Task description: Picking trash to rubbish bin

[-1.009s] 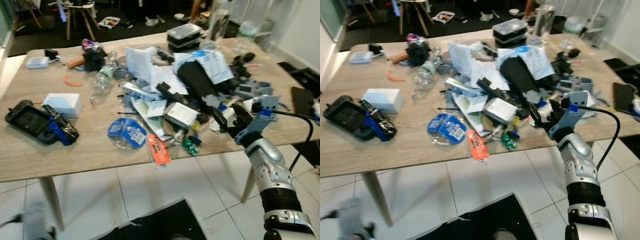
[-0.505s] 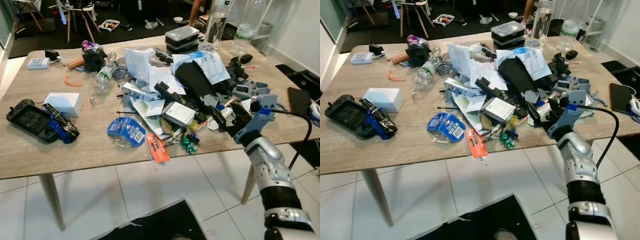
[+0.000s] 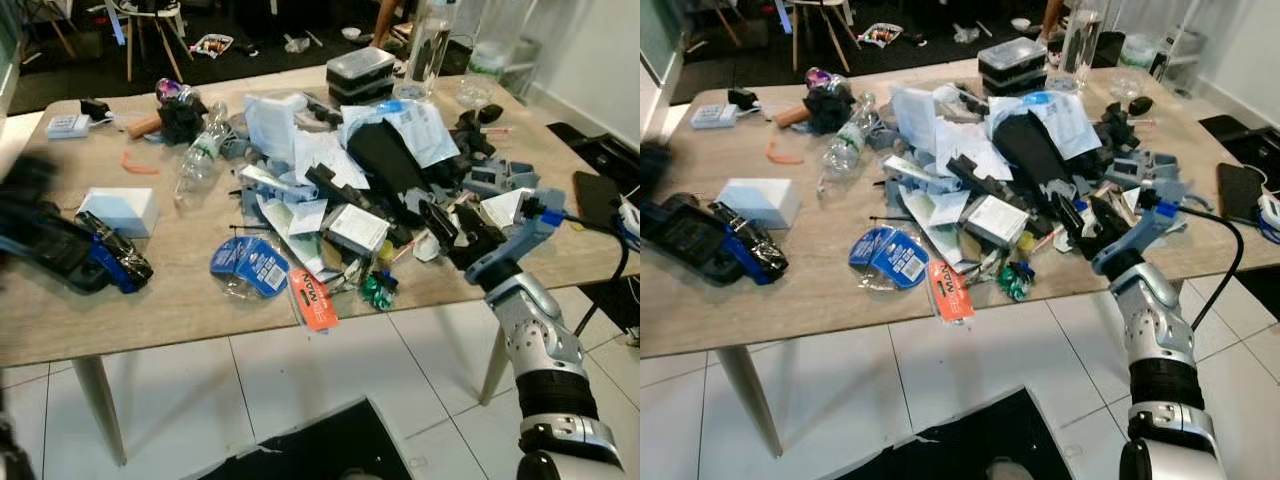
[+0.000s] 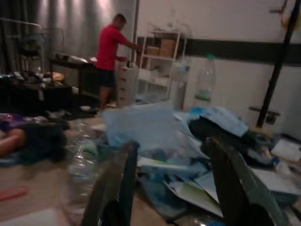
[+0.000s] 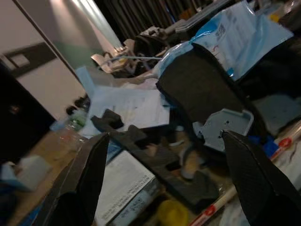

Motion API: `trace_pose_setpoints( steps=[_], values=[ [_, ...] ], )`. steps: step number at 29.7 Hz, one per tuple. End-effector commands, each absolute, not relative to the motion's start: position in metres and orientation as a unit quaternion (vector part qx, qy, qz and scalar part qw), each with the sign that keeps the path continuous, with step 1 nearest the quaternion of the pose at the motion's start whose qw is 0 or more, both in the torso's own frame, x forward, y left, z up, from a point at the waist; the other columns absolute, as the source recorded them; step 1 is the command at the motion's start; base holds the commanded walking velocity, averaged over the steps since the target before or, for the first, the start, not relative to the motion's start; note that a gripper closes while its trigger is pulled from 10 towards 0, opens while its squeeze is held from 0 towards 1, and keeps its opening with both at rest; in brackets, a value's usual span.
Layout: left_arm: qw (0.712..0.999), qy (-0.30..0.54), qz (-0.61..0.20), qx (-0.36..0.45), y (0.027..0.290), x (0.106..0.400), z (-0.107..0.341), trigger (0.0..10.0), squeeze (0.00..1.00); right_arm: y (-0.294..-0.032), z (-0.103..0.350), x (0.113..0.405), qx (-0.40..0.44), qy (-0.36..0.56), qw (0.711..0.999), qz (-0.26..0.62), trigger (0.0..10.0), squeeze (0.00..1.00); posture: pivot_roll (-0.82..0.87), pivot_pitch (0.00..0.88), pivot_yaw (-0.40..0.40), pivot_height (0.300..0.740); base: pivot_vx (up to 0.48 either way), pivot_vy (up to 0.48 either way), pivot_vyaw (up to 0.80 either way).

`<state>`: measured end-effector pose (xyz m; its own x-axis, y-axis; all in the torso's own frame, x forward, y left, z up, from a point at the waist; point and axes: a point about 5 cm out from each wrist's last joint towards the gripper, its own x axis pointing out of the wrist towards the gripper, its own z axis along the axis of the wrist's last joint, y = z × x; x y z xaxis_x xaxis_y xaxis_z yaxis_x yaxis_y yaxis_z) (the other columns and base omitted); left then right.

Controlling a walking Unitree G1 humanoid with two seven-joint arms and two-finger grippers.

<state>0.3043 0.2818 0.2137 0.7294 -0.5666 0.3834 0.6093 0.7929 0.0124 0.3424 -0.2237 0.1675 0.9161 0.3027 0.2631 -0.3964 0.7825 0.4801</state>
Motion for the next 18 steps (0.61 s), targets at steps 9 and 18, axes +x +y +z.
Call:
trace_pose_setpoints(
  steps=[9,18],
  values=[
    [0.854,-0.082,-0.513,0.031,0.226,0.293,0.199,10.0,0.00,-0.190,0.145,0.342,0.380,-0.034,0.897,0.224,10.0,0.00,0.00,0.105,0.021,0.740,0.000,0.000,0.00],
    [0.830,-0.038,-0.554,0.059,0.219,0.282,0.195,10.0,0.00,-0.164,0.137,0.353,0.432,-0.004,0.874,0.222,10.0,0.00,0.00,0.107,0.025,0.740,0.000,0.000,0.00]
  ],
)
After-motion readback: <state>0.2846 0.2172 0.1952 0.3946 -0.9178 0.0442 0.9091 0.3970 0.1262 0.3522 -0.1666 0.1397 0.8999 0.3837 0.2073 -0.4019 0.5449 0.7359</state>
